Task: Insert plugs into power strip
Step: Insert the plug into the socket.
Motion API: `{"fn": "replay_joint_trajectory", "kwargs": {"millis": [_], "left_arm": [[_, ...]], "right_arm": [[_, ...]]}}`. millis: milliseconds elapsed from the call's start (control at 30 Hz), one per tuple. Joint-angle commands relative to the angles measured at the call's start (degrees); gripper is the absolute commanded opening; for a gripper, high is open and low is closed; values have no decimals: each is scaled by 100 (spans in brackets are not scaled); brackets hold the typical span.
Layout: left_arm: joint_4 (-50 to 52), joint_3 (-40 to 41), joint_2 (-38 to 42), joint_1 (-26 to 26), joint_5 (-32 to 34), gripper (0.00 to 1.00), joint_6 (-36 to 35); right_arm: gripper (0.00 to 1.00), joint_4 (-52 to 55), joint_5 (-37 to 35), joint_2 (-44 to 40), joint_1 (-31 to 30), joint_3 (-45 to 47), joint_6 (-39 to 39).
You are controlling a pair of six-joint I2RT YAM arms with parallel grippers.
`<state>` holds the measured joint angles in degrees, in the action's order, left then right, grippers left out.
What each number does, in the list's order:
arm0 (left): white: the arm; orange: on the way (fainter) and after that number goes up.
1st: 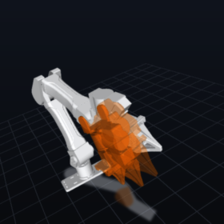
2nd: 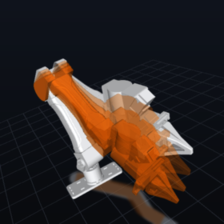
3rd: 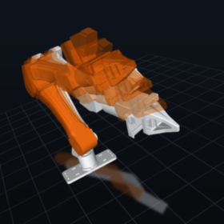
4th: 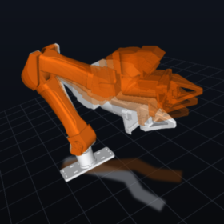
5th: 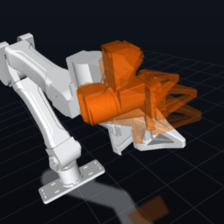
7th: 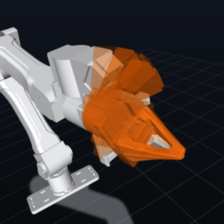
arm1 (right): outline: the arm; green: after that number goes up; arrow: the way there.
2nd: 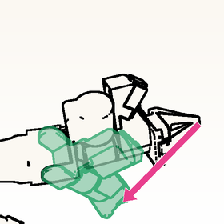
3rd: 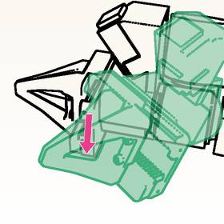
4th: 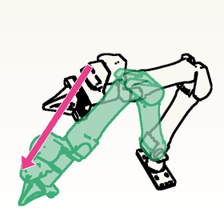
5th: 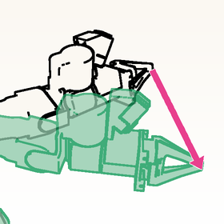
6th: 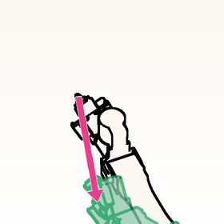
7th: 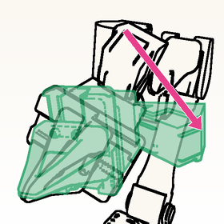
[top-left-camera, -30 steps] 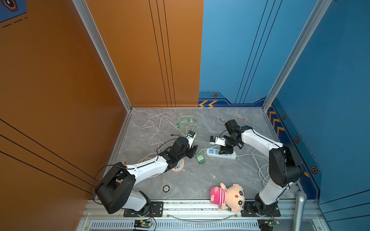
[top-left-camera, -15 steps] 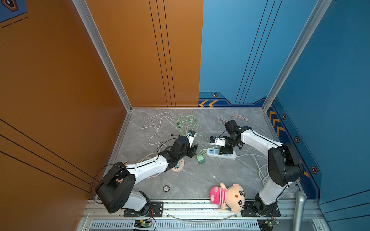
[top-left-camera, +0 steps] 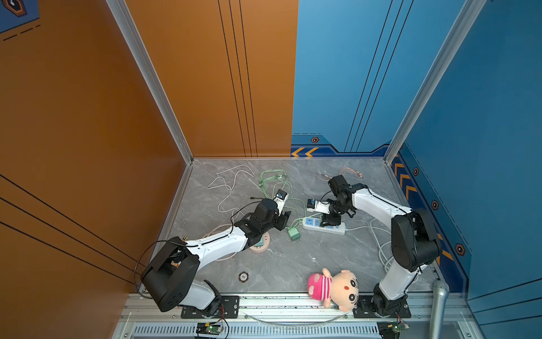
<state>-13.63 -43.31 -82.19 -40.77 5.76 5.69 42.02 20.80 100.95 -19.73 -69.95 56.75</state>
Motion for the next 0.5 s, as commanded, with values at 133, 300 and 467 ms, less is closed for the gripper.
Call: {"fn": "replay_joint_trajectory", "kwargs": {"millis": [133, 300, 467], "left_arm": [[104, -94, 80, 5, -38, 60, 17], [106, -64, 122, -17, 3, 60, 22], [140, -55, 159, -18, 40, 60, 32]], "right_arm": [[31, 14, -796, 387, -119, 206, 64], [33, -188, -876, 294, -163, 272, -18], [41, -193, -735, 267, -137, 202, -82]]}}
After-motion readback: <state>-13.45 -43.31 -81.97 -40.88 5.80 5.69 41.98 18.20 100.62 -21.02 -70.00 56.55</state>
